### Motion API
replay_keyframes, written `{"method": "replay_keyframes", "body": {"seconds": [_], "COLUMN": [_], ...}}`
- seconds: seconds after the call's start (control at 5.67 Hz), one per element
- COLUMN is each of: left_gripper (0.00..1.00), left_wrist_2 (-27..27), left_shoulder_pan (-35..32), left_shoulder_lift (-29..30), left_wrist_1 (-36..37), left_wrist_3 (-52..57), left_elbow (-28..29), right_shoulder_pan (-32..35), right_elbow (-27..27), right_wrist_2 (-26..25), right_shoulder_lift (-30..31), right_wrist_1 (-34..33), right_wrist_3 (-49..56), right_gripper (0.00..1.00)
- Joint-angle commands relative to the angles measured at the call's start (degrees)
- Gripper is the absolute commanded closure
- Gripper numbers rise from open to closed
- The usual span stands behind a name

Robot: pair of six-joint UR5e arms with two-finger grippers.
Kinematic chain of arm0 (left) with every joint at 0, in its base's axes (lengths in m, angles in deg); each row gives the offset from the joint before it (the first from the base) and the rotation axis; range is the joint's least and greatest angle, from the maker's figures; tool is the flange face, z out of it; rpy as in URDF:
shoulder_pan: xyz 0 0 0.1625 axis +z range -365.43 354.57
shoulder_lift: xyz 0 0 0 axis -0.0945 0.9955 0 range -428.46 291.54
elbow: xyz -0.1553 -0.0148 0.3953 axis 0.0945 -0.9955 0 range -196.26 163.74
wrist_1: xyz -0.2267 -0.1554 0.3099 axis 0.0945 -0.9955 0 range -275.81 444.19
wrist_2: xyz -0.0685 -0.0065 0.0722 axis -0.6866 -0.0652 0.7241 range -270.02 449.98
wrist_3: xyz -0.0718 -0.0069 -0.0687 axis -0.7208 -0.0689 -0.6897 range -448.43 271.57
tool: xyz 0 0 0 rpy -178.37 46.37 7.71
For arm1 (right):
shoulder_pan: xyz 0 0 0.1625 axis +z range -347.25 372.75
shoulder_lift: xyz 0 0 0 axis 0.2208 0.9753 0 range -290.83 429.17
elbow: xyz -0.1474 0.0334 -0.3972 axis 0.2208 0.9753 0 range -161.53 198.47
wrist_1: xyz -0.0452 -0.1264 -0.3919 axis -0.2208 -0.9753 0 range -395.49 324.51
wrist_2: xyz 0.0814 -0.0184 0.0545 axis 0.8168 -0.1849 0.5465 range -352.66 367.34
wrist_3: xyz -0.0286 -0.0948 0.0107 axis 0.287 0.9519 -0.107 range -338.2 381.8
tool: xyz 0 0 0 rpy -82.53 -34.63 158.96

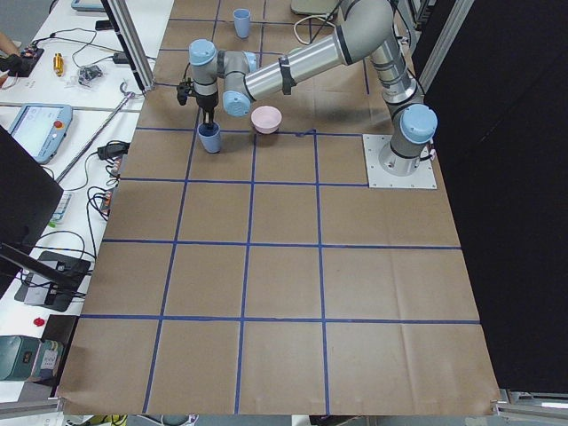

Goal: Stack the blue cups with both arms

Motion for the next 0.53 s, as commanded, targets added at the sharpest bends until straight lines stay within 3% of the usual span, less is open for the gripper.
{"method": "replay_keyframes", "body": {"seconds": [0.0,0.35], "left_gripper": [0.90,0.90], "left_wrist_2": [0.1,0.6], "left_shoulder_pan": [-7.2,-18.5], "left_shoulder_lift": [0.4,4.0], "left_wrist_1": [0.6,0.5], "left_wrist_3": [-7.4,-16.0], "left_elbow": [3.4,10.5], "right_shoulder_pan": [0.1,0.1], "right_elbow": [-7.7,-11.5], "right_wrist_2": [0.0,0.0], "right_shoulder_lift": [-1.8,-1.9], "right_wrist_1": [-10.1,-13.1], "right_wrist_3": [0.0,-0.1], "right_gripper": [0.00,0.00]}}
